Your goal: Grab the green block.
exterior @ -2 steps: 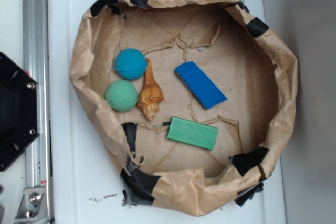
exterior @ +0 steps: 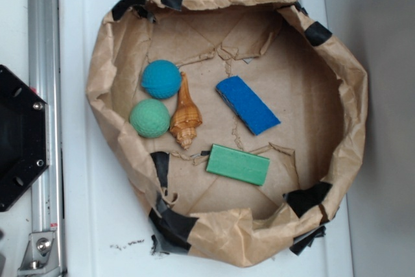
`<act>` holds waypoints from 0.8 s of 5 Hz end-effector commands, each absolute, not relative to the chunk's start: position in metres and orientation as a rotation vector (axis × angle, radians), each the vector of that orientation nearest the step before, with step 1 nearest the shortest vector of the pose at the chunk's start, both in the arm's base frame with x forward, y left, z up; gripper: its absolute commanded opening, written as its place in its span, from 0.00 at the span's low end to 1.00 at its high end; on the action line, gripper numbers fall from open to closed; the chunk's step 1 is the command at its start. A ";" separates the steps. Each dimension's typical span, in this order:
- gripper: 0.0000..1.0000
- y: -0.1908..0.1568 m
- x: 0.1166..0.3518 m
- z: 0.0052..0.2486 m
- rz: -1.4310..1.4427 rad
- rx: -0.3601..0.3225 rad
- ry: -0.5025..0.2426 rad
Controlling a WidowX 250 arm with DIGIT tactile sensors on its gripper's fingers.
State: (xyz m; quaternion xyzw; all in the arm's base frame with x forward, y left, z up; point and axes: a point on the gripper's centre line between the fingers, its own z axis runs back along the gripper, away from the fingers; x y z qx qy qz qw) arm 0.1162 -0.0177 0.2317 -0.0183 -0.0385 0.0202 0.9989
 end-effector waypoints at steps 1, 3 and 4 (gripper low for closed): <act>1.00 -0.038 0.182 0.212 -0.061 -0.010 -0.191; 1.00 -0.035 0.243 0.136 -0.149 -0.080 -0.151; 1.00 -0.029 0.262 0.102 -0.158 -0.153 -0.130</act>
